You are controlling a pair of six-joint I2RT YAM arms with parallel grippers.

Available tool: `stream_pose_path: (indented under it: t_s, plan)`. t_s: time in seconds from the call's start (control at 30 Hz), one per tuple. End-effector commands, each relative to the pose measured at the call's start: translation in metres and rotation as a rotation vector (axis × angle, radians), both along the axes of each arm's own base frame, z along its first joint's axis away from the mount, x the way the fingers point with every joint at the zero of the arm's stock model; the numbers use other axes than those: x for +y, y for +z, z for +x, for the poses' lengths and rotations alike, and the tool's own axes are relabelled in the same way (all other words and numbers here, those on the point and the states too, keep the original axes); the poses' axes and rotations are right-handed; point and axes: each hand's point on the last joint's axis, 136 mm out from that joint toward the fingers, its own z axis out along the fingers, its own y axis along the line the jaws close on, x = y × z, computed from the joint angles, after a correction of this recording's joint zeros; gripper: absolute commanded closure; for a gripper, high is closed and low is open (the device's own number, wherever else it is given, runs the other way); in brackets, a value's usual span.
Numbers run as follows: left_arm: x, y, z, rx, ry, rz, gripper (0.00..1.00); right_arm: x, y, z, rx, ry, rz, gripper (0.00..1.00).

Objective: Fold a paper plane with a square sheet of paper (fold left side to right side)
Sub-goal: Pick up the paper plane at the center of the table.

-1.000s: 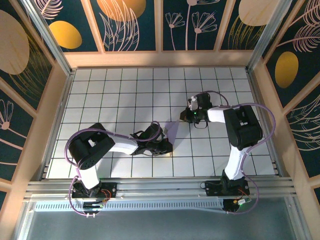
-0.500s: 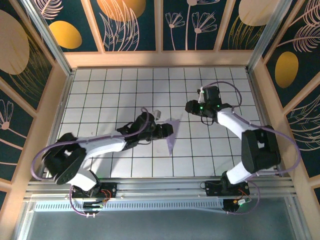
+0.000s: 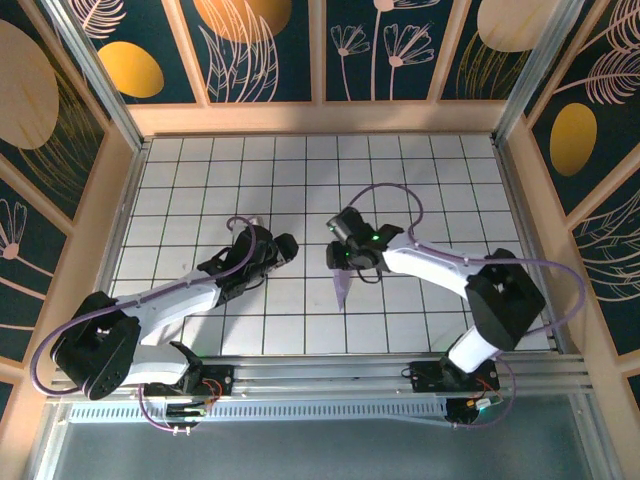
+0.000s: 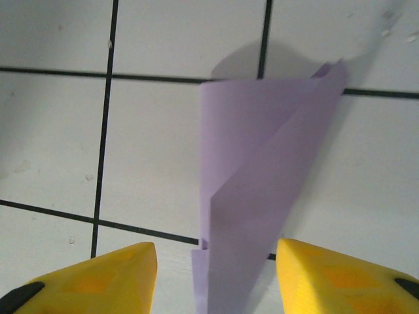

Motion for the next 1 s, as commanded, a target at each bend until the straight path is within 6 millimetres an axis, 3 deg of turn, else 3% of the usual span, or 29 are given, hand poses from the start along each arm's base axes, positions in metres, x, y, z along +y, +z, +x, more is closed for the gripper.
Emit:
stream_pose_path:
  t_s: [0.0,0.2,0.47,0.53,0.67,0.83,0.97]
  plan:
    - [0.012,-0.003,-0.002,-0.003,0.039,0.026,0.27,-0.008,-0.014,-0.002,0.001,-0.058,-0.123,0.47]
    - [0.018,-0.007,-0.007,0.003,0.042,0.038,0.26,-0.006,-0.034,0.003,0.001,-0.056,-0.212,0.5]
    - [0.027,-0.002,-0.009,-0.01,0.065,0.063,0.26,-0.009,-0.039,0.004,0.007,-0.057,-0.245,0.72]
    - [0.029,0.003,-0.008,-0.02,0.072,0.067,0.25,-0.014,-0.034,0.004,-0.004,-0.066,-0.258,0.78]
    - [0.032,0.015,-0.005,-0.046,0.083,0.078,0.22,-0.022,-0.017,0.005,-0.039,-0.078,-0.274,0.99]
    - [0.035,0.036,0.001,-0.076,0.089,0.036,0.17,-0.031,0.016,0.012,-0.103,-0.095,-0.244,1.0]
    - [0.041,0.051,0.004,-0.098,0.096,-0.05,0.14,-0.025,0.046,0.023,-0.147,-0.053,-0.06,1.0]
